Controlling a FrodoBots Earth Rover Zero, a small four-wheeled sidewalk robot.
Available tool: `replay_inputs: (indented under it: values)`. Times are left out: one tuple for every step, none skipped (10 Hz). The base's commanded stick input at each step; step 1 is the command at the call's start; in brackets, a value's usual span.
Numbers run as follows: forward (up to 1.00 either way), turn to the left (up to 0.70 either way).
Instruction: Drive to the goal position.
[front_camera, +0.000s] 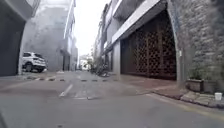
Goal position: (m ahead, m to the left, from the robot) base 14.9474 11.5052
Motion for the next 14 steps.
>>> replay_inputs:
  values:
    - [1.0, -0.19]
    - [1.0, 0.0]
    - [1.0, -0.08]
    - [1.0, -0.25]
    - [1.0, -0.4]
    - [1.0, -0.4]
    - [1.0, -0.4]
    - [1.0, -0.4]
    - [1.0, -0.4]
    - [1.0, -0.4]
    - [1.0, -0.4]
    - [1.0, -0.4]
    - [1.0, -0.4]
    - [1.0, -0.4]
